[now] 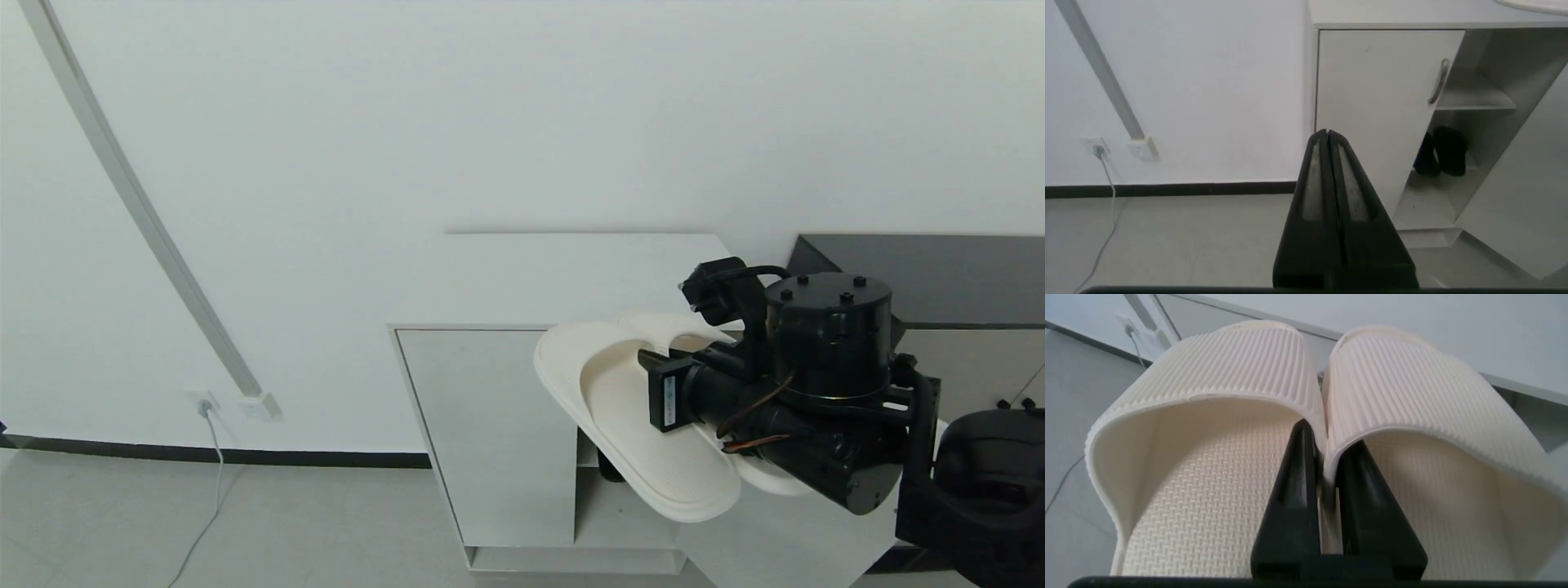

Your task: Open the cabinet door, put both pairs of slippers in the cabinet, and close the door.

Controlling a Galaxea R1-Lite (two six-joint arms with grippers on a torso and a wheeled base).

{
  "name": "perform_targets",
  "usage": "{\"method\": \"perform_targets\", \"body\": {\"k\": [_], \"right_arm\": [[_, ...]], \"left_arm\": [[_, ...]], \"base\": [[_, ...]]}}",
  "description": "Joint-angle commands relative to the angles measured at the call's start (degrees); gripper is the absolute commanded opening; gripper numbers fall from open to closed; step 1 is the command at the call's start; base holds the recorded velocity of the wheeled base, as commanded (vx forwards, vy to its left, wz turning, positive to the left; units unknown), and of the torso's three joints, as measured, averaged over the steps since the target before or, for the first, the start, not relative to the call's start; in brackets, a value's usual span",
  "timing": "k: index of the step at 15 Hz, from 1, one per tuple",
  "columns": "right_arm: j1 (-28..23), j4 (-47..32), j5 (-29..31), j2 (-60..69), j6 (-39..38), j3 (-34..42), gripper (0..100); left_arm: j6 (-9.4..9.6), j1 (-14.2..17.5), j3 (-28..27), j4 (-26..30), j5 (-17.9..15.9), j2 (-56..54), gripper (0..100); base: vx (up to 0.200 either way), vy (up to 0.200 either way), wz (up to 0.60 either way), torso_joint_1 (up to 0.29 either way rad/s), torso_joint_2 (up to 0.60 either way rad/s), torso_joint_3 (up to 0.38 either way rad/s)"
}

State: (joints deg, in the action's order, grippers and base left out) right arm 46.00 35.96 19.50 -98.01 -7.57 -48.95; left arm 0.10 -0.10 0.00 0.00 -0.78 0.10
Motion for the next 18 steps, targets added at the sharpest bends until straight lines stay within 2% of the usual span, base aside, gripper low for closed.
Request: {"method": "perform_targets", "body": {"k": [1, 3, 18], "right_arm": [[0.06, 0.07, 0.01, -0.07, 0.01, 0.17, 0], [0.06, 0.07, 0.01, -0.07, 0.01, 0.25, 0], [-0.2, 1.22, -0.08, -0.34, 0.01, 1.4, 0]], "left_arm": [[-0.01, 0.01, 0.0, 0.0, -0.01, -0.01, 0], [-0.01, 0.01, 0.0, 0.0, -0.01, 0.08, 0], [-0.1, 0.01, 0.0, 0.0, -0.01, 0.08, 0]], "base": [[0.0, -0.2, 0.0, 0.002, 0.0, 0.007], [0.0, -0.2, 0.0, 0.002, 0.0, 0.002], [0.0, 0.0, 0.0, 0.0, 0.0, 0.0]]}}
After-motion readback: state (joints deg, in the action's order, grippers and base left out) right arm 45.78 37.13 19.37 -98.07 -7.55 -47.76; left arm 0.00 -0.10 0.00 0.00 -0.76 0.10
